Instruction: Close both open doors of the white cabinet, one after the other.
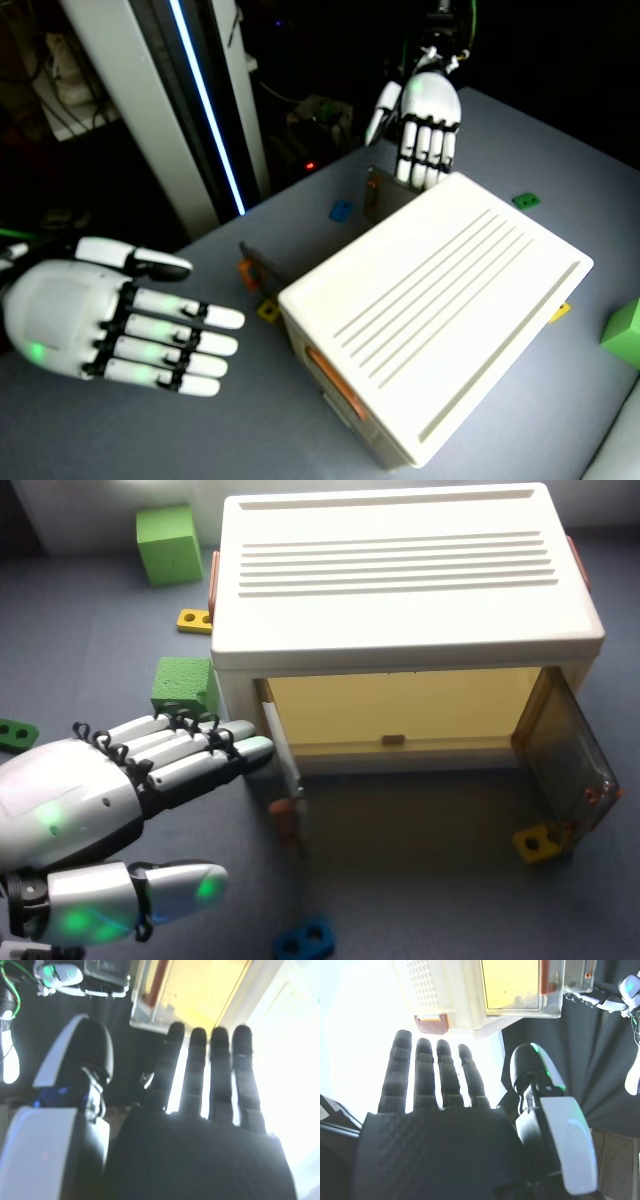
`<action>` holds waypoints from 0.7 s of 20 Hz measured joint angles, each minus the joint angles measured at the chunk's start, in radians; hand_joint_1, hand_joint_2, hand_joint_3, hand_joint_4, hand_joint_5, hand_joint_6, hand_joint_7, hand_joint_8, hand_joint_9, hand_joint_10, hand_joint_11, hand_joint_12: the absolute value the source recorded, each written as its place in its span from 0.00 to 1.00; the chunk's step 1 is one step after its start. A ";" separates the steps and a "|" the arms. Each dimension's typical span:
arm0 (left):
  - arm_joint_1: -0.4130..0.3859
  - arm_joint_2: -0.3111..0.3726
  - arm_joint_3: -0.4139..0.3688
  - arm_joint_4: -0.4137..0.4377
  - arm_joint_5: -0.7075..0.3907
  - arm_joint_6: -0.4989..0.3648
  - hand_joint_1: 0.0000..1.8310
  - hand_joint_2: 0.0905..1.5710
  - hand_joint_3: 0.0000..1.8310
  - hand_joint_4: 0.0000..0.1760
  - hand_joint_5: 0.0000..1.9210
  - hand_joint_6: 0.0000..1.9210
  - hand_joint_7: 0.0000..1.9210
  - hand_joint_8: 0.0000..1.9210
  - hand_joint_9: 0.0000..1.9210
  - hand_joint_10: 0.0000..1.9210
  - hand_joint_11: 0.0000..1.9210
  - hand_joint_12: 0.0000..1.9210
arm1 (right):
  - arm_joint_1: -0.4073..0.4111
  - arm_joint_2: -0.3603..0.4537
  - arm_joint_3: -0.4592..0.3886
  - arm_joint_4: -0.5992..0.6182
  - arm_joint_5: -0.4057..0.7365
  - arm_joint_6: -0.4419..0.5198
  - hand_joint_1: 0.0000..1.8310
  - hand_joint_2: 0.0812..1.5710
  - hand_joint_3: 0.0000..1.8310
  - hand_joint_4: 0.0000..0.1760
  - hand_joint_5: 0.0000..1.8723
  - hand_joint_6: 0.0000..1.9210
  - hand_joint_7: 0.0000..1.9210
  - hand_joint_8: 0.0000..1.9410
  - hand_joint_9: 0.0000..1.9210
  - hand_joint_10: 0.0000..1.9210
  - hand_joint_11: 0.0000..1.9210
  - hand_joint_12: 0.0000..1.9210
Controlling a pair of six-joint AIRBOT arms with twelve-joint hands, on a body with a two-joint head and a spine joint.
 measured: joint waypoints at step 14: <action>-0.107 -0.074 0.048 0.067 0.042 -0.024 0.00 0.89 0.00 0.00 0.05 0.00 0.05 0.00 0.06 0.00 0.00 0.21 | 0.000 -0.005 0.000 0.000 -0.005 0.000 0.08 0.89 0.00 0.22 0.03 0.00 0.02 0.00 0.02 0.00 0.05 0.00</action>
